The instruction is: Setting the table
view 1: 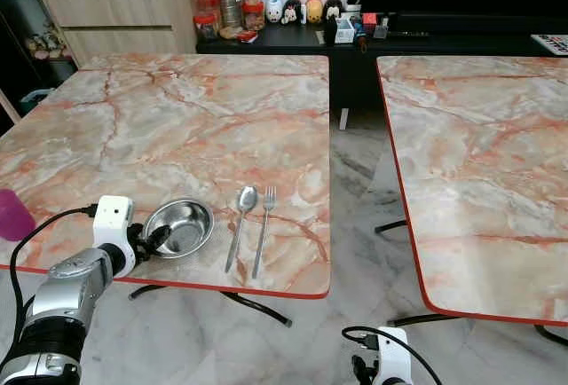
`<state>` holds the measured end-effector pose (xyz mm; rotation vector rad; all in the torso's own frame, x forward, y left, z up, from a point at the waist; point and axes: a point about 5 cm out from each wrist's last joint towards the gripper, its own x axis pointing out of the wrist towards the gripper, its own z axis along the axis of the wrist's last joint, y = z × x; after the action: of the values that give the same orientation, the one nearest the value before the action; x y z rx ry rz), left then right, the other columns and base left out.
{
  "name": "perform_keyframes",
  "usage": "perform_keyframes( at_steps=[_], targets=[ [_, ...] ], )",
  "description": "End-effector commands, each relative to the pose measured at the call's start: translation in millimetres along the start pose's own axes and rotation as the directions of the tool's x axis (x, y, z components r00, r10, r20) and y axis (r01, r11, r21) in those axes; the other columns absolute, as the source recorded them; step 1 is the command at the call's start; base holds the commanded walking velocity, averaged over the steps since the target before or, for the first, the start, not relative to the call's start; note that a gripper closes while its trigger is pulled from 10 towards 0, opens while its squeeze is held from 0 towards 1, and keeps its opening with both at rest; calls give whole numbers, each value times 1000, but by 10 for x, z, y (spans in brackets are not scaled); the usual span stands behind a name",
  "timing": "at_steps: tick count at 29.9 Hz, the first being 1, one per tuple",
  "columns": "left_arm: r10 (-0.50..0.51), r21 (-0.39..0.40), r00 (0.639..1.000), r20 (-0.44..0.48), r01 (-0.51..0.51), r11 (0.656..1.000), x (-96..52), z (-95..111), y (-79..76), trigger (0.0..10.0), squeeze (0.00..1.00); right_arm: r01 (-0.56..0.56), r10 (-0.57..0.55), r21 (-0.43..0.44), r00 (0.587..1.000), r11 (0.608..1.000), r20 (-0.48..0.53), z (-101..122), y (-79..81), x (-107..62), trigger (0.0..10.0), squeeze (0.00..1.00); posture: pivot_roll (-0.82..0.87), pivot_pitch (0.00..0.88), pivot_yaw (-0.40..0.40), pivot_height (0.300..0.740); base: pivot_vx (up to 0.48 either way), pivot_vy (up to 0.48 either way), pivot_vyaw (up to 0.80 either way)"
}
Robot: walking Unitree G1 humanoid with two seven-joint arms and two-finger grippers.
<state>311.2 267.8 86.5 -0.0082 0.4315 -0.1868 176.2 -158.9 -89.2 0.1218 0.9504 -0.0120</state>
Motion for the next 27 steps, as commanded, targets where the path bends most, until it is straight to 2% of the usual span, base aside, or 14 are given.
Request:
perform_keyframes(
  at_steps=[1,10,27],
  targets=[
    [30,6,999,-13,-30,1000,-37,-1,75,0,0,-4,4,6,1000,1000,4,20,15,5,10000,0,43,0,61,740,0,0,0],
    [59,-15,998,4,-59,998,-34,22,89,0,0,-4,4,6,1000,1000,7,38,18,9,10000,0,46,0,59,740,0,0,0],
    [52,-41,998,34,-50,998,-58,31,56,0,0,-15,15,1,1000,1000,9,54,43,15,10000,0,56,0,57,740,0,0,0]
  ],
)
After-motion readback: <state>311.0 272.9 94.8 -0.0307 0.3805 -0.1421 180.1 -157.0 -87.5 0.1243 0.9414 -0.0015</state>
